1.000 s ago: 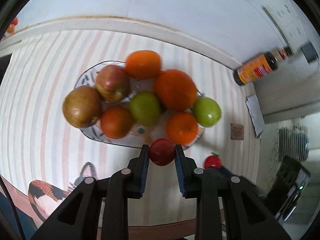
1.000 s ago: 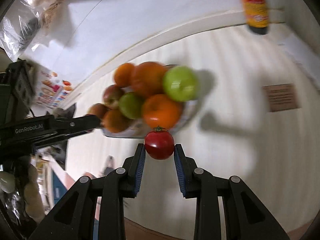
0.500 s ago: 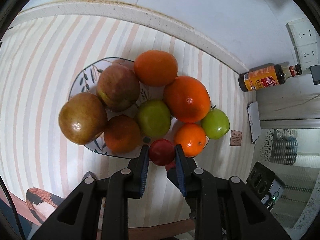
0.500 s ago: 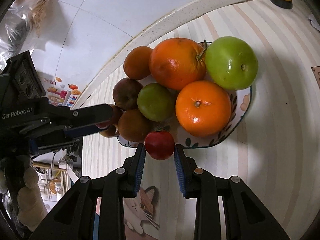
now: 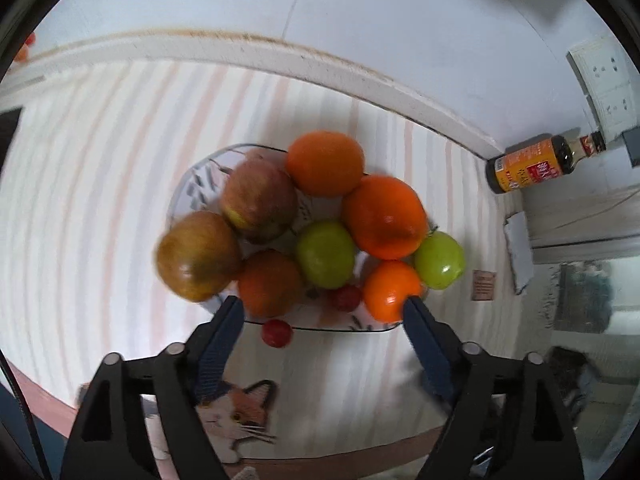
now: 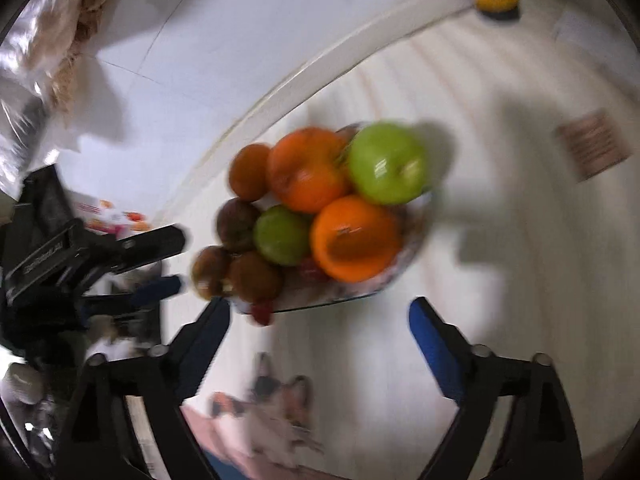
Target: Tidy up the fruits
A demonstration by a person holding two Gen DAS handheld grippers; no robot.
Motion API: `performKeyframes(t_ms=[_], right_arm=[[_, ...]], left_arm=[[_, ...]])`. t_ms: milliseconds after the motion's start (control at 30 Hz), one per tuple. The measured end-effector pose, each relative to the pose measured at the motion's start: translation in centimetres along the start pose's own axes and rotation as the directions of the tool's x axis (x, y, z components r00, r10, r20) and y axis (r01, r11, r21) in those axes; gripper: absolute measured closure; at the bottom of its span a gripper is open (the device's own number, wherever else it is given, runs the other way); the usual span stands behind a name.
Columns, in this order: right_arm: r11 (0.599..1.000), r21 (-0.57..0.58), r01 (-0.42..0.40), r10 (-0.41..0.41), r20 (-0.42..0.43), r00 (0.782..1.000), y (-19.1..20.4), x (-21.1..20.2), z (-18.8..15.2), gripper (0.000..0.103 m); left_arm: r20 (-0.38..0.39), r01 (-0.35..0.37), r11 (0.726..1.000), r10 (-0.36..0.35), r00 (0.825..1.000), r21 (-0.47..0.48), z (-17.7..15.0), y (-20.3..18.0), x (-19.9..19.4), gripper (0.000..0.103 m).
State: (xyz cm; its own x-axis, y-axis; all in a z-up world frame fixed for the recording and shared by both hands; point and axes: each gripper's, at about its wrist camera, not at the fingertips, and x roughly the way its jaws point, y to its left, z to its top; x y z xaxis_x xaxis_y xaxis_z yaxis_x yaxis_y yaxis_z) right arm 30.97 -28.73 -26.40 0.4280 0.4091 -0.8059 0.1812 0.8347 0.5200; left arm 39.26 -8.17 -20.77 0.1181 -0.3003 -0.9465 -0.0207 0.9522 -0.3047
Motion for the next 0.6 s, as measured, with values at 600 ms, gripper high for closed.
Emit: performKeyframes(t_ms=[600], right_arm=[[0.974, -0.180, 0.134, -0.153, -0.094, 0.984, 0.8, 0.5, -5.8, 0.008]], left_arm=[[-0.063, -0.258, 0.965, 0.255, 0.965, -0.052, -11.1, 11.4, 5.6, 0.030]])
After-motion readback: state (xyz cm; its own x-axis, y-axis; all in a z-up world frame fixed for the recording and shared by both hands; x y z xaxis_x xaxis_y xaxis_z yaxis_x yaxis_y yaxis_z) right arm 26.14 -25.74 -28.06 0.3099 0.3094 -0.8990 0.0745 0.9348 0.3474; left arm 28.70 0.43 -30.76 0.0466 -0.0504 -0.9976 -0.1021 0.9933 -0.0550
